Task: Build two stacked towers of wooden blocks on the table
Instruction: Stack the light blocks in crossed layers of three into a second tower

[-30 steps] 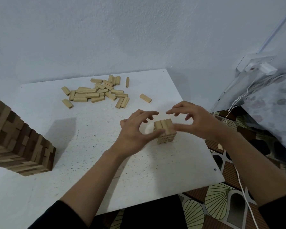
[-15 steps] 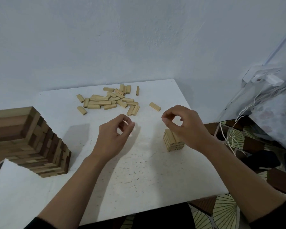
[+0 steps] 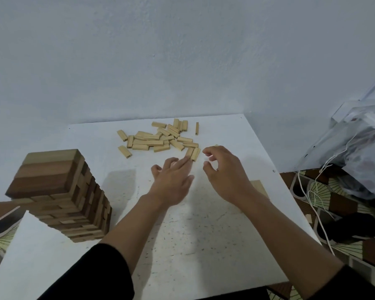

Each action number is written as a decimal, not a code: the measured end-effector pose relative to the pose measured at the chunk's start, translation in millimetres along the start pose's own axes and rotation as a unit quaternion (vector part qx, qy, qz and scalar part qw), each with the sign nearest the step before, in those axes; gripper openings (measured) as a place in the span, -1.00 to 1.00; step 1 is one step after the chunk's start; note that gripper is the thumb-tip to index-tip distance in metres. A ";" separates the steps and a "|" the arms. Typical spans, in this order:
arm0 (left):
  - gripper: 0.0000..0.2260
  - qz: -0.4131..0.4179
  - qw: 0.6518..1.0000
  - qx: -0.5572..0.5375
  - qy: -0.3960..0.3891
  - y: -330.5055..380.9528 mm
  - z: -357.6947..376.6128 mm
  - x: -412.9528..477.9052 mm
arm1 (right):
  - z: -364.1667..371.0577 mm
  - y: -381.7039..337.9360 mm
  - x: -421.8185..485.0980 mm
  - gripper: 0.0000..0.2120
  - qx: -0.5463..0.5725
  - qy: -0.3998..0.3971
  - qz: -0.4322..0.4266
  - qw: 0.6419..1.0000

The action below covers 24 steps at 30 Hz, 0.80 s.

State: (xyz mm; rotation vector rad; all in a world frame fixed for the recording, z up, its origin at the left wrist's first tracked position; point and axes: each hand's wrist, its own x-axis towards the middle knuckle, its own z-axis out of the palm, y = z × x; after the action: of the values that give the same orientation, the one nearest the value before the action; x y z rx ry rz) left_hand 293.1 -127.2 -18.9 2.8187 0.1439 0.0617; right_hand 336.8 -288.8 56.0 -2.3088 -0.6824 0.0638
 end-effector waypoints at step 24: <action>-0.53 -0.045 0.982 -0.167 0.082 -23.6 -0.5 -152.6 | 73.9 -9.3 -49.5 -0.49 -0.018 -0.117 0.025 0.993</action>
State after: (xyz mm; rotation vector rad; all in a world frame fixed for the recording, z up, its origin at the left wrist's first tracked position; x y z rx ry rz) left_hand 139.2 -120.9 -29.9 2.4664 0.2705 0.2714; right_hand 272.8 -261.0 0.1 -2.3750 -0.7458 0.3529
